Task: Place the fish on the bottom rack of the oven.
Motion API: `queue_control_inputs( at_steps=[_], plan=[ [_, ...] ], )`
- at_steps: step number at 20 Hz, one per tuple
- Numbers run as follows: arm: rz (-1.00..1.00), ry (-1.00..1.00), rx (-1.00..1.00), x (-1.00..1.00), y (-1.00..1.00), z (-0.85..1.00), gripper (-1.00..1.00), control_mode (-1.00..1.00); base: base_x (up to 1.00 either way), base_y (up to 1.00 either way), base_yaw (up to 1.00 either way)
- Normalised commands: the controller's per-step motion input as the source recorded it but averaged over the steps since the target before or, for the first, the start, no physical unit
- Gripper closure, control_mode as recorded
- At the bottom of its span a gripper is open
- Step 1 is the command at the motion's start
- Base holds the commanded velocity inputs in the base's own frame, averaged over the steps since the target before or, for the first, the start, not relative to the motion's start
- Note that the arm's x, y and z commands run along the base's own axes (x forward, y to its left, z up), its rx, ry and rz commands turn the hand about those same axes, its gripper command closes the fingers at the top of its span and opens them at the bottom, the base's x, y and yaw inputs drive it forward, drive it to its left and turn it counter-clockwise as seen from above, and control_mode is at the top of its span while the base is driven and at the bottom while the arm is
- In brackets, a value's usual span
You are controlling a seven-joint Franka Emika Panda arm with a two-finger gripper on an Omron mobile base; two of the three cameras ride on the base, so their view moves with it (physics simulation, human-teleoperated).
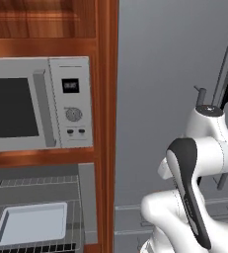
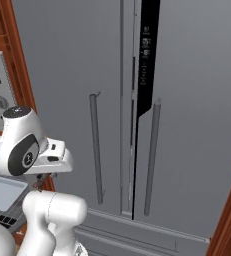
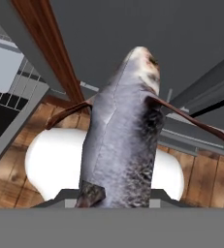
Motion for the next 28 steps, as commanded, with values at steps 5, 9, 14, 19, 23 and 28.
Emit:
queue_control_inputs(
  at_steps=[5,9,14,19,23,28],
  plan=[
    [0.0,0.0,0.0,0.0,0.0,0.0,1.0,1.0,0.03,1.0,0.03],
    [0.0,0.0,0.0,0.0,0.0,0.0,1.0,1.0,-0.06,1.0,0.08],
    [0.01,-0.14,-0.14,-0.16,0.8,0.0,1.0,-1.0,-0.01,0.2,0.01],
    [0.0,-0.22,-0.3,-0.3,1.0,0.0,1.0,-1.0,0.0,0.0,0.0],
    [0.0,-0.17,-0.11,-0.01,1.0,-0.23,1.0,-1.0,0.0,0.0,0.0],
    [0.0,-0.07,0.08,0.0,1.0,-0.6,1.0,-1.0,0.0,0.0,0.0]
  ],
)
